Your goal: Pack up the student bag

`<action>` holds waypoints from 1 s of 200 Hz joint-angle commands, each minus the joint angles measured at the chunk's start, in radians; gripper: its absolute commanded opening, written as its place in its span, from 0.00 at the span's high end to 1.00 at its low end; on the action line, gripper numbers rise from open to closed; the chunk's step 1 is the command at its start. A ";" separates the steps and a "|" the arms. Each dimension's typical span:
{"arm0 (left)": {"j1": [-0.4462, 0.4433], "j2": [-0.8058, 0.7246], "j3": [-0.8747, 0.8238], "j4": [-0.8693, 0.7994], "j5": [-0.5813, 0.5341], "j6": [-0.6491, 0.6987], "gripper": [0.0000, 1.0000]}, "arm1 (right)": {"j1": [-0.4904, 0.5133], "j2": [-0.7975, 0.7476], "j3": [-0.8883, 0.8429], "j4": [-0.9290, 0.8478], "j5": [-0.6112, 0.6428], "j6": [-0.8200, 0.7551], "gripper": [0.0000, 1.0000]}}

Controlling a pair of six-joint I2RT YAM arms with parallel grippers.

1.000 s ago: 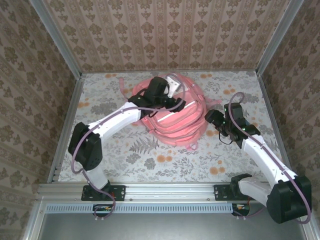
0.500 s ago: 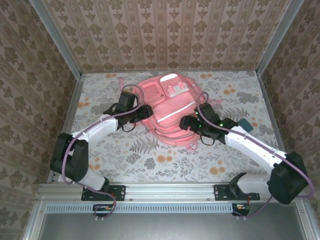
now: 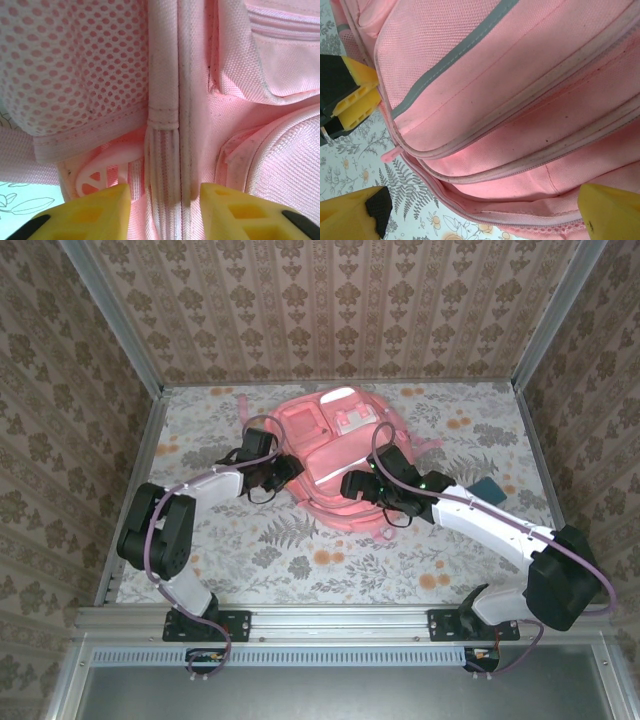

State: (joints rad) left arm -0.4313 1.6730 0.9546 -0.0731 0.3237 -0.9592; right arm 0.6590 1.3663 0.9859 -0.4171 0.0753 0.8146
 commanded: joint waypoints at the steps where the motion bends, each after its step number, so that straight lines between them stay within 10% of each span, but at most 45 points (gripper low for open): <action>1: 0.003 0.017 0.002 0.020 0.024 -0.032 0.65 | 0.004 0.017 0.032 -0.014 0.030 0.007 0.03; 88: 0.003 0.051 0.024 0.071 0.105 -0.053 0.76 | 0.026 0.017 0.050 -0.027 0.037 -0.015 0.04; 139: 0.003 0.018 0.027 0.093 0.135 -0.051 1.00 | 0.089 0.064 0.111 -0.088 0.099 -0.067 0.05; 200: -0.005 -0.118 0.009 0.120 0.181 -0.045 1.00 | 0.183 0.120 0.182 -0.110 0.133 0.033 0.17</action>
State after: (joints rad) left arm -0.4301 1.6482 0.9558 -0.0139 0.4362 -1.0107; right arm 0.8143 1.4513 1.1202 -0.4904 0.1703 0.7921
